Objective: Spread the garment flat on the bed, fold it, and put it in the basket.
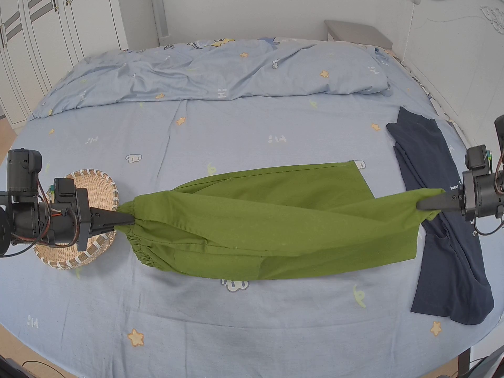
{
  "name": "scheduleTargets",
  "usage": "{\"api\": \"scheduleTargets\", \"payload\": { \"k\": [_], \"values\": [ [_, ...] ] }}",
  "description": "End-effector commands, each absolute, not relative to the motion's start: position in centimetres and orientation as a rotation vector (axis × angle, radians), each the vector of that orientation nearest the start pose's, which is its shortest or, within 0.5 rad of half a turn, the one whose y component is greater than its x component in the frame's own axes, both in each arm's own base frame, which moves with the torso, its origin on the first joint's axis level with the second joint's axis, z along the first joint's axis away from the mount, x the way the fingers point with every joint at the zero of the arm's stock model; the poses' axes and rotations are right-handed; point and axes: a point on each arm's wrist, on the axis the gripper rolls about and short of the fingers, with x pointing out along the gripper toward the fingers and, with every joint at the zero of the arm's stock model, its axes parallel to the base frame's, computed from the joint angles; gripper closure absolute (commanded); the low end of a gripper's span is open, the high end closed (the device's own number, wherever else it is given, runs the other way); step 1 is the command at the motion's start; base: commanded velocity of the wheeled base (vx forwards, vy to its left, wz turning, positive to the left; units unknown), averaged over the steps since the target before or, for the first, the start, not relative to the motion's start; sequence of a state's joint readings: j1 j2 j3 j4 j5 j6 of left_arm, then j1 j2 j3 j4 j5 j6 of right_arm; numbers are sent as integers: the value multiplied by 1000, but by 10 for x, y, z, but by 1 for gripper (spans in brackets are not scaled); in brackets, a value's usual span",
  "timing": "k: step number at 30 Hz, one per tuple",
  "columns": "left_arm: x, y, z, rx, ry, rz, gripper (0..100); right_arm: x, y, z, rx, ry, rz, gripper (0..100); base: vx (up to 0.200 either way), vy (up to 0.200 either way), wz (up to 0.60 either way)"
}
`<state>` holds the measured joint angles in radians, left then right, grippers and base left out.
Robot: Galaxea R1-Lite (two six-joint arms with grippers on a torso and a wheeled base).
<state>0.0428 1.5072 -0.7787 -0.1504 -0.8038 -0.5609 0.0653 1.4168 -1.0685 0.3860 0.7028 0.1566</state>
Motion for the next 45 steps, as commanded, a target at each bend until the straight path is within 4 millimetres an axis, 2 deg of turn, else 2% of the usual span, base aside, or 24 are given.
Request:
{"api": "scheduleTargets", "payload": {
  "k": [1, 9, 21, 22, 25, 29, 35, 39, 45],
  "values": [
    [266, -3, 189, -765, 731, -569, 100, 235, 35, 254, 376, 775, 690, 100, 0, 0, 0],
    [286, 6, 187, -777, 726, -549, 100, 260, 36, 265, 375, 772, 682, 100, 0, 0, 0],
    [296, 9, 179, -785, 738, -542, 100, 288, 38, 260, 380, 784, 678, 100, 0, 0, 0],
    [299, 10, 177, -787, 744, -538, 100, 297, 39, 257, 382, 790, 676, 100, 0, 0, 0],
    [302, 10, 176, -788, 746, -538, 100, 303, 38, 257, 383, 788, 671, 100, 0, 0, 0],
    [314, 13, 173, -788, 744, -529, 100, 324, 36, 259, 386, 765, 663, 100, 0, 0, 0],
    [323, 13, 173, -784, 740, -533, 100, 343, 34, 260, 386, 748, 658, 100, 0, 0, 0],
    [326, 9, 174, -779, 740, -552, 100, 354, 35, 251, 393, 762, 653, 100, 0, 0, 0],
    [346, 10, 164, -783, 754, -549, 100, 376, 31, 232, 399, 777, 642, 100, 0, 0, 0]
  ]
}}
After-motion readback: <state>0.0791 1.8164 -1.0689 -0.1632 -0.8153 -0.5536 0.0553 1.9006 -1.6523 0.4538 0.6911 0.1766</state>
